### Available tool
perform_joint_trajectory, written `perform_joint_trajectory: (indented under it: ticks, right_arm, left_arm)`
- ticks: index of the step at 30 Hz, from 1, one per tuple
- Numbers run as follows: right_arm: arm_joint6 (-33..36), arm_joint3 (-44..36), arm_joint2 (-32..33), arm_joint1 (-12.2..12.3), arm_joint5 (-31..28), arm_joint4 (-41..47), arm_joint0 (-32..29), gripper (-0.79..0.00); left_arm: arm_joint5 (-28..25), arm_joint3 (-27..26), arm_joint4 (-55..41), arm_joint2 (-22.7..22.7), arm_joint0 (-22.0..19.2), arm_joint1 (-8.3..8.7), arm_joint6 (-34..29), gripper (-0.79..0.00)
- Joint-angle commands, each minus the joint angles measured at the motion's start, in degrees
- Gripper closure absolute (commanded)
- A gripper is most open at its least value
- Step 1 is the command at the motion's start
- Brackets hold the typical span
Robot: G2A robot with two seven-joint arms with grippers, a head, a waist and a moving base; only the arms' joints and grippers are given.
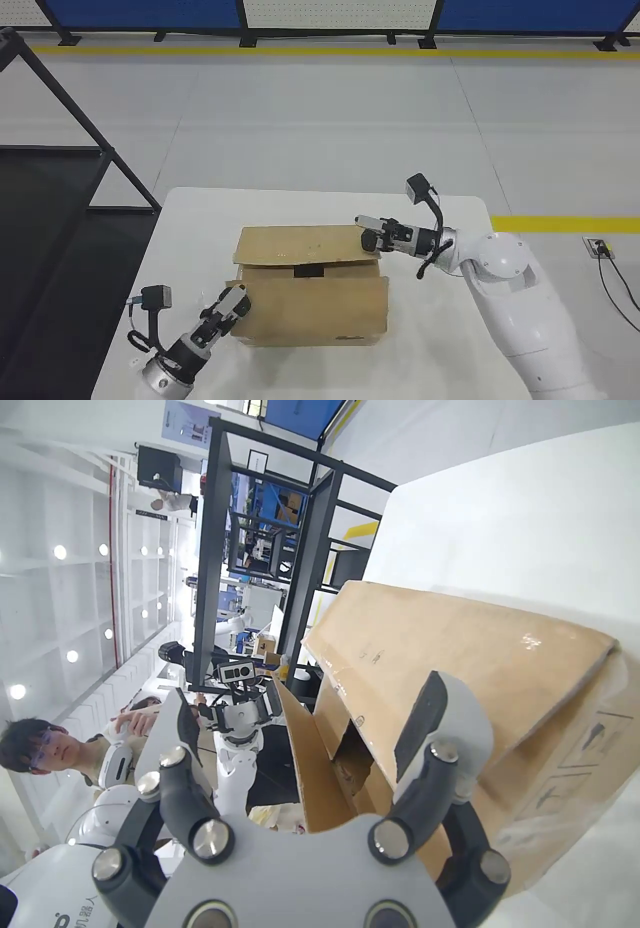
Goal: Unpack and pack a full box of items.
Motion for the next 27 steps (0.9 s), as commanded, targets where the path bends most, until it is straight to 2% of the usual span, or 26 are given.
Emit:
perform_joint_trajectory:
  ticks: [1, 9, 18, 23, 27]
  right_arm:
    - [-0.23, 1.08, -0.34, -0.12, 1.85, 1.1, 0.58, -0.785]
    - [4.23, 4.0, -0.98, -0.31, 3.48, 7.56, 1.55, -0.785]
    - [9.14, 2.64, -1.48, 0.08, 3.3, 10.44, -0.65, -0.785]
    - [7.93, 1.9, -1.91, 0.42, 2.17, 7.92, -2.08, -0.785]
    - [8.05, 1.76, -2.09, 0.57, -0.34, 7.46, -2.62, -0.785]
  left_arm:
    - [1.27, 1.08, 1.33, 1.68, -1.7, -0.15, 1.77, -0.785]
    - [4.98, 3.97, 6.24, 5.88, -6.11, -0.61, 6.77, -0.785]
    - [6.24, 5.33, 8.7, 8.28, -8.33, -0.94, 9.08, -0.785]
    - [5.6, 5.13, 6.96, 7.8, -8.53, -1.13, 10.78, -0.785]
    - [3.18, 4.52, 1.93, 4.15, -6.27, -1.31, 15.26, -0.785]
